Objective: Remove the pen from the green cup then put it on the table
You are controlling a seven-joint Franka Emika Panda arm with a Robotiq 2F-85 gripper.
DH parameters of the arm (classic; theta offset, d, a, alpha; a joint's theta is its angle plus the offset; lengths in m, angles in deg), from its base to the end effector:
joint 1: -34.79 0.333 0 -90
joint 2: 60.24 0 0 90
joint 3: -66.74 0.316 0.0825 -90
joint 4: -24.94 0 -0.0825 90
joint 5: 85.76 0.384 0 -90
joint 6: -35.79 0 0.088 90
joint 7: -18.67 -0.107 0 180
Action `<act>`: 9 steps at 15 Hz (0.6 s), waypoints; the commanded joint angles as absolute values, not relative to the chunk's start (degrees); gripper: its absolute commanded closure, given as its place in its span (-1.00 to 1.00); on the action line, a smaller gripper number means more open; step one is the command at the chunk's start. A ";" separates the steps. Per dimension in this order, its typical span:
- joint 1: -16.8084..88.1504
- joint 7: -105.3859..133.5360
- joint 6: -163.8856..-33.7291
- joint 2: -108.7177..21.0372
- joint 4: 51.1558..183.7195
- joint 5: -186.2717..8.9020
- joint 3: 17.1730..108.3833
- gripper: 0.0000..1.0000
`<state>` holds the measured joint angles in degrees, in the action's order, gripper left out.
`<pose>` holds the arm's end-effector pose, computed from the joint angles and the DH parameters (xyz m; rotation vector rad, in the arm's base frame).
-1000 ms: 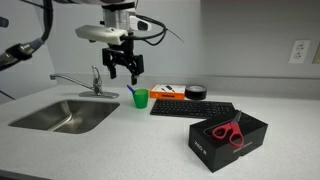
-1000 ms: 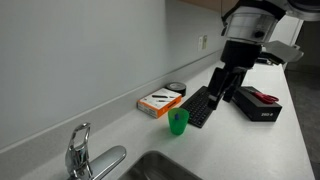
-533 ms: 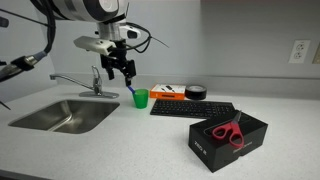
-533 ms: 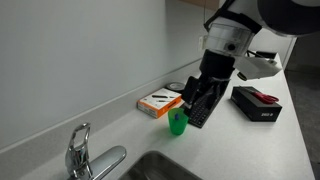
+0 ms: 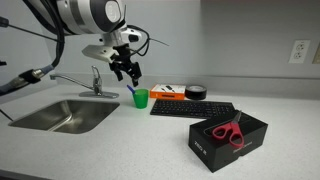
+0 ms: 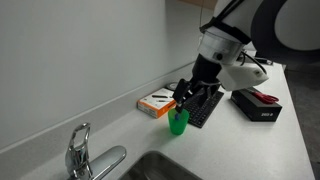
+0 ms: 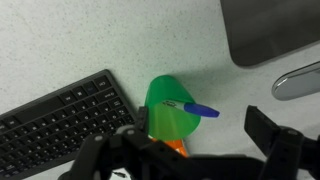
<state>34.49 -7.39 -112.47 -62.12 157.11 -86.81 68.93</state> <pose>0.5348 0.0180 0.3915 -2.9797 0.6158 -0.4717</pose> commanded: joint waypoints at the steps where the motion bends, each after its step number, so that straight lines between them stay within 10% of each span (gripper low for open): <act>1: 34.46 -18.04 -116.55 -57.86 155.15 -95.95 68.53 -1.00; 9: 37.16 -30.31 -115.68 -54.51 152.03 -104.22 67.21 -1.00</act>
<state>35.41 -25.69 -115.59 -55.93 154.16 -101.51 68.38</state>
